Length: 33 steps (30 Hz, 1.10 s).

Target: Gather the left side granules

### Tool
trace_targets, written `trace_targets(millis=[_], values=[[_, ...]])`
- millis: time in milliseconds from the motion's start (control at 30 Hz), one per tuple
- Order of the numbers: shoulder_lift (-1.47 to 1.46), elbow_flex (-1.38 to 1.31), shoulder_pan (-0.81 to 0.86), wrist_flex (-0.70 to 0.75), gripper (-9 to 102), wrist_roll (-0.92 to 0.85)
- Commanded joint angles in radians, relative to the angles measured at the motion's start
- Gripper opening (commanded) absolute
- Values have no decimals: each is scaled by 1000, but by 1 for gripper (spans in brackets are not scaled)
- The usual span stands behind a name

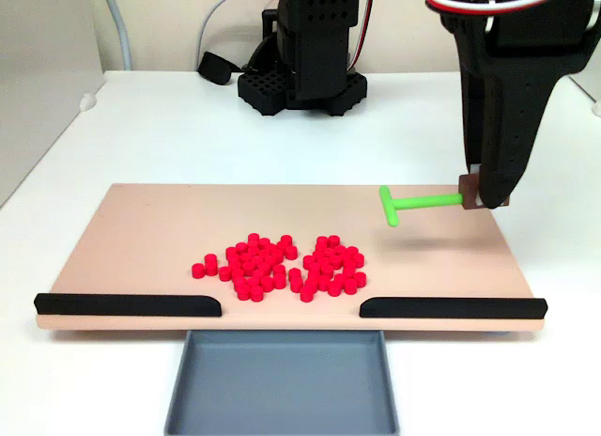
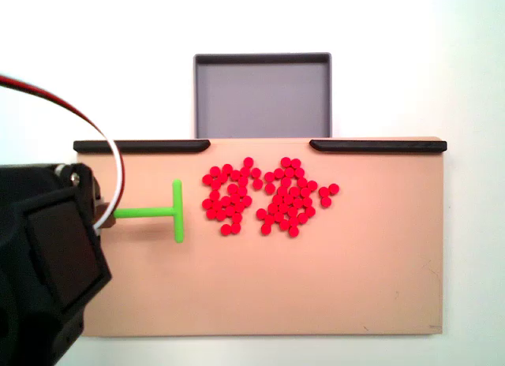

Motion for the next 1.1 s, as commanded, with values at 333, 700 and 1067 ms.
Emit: trace_targets(millis=[333, 700, 1067], values=[[-121, -144, -20, 11, 0, 9], [-169, -144, -18, 11, 0, -17], [-204, -179, -9, 11, 0, -29]])
